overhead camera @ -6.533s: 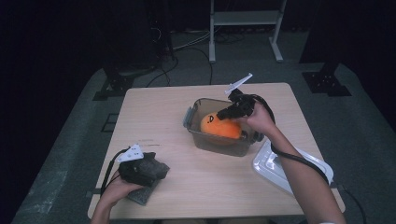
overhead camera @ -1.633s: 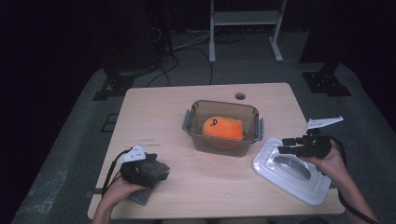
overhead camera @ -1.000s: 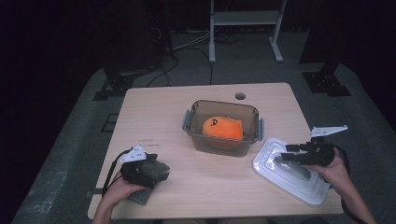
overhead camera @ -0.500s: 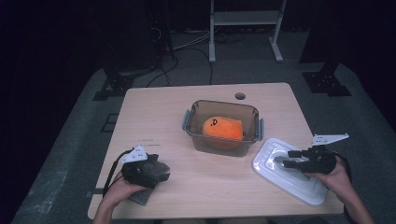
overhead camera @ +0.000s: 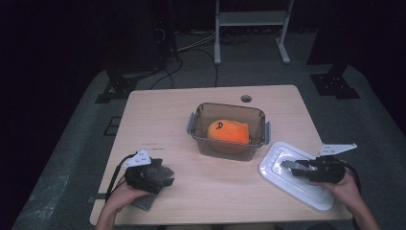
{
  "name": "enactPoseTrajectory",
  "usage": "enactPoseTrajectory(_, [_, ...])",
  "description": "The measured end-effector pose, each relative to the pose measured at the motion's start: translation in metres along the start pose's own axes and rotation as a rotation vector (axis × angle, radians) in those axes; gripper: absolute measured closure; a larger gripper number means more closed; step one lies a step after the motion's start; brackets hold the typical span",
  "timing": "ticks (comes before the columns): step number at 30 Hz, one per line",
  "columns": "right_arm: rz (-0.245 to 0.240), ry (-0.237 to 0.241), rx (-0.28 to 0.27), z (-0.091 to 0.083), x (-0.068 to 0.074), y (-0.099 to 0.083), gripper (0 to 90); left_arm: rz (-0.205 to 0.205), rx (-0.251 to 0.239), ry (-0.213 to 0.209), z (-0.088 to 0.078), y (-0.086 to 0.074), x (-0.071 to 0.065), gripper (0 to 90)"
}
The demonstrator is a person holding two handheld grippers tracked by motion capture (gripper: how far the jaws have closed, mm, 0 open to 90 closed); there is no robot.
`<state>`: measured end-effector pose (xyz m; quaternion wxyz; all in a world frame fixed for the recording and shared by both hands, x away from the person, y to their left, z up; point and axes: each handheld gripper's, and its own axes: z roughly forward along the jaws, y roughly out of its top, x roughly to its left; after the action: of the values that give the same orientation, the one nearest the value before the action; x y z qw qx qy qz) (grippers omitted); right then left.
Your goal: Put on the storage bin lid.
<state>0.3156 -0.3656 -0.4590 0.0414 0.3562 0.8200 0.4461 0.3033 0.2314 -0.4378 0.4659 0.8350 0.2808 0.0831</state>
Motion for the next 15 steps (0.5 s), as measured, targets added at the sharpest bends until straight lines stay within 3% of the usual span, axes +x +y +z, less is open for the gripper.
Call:
enactPoseTrajectory(7, [-0.010,-0.024,0.022,0.0008,0.0025,-0.0024,62.6,0.000,0.003,-0.003,-0.0003,0.0000,0.0002,7.3])
enactPoseTrajectory(15, [-0.026,-0.025,0.032,0.0013,0.0036,-0.0014,65.5,-0.003,-0.002,-0.002,-0.0008,-0.0004,0.0008,7.3])
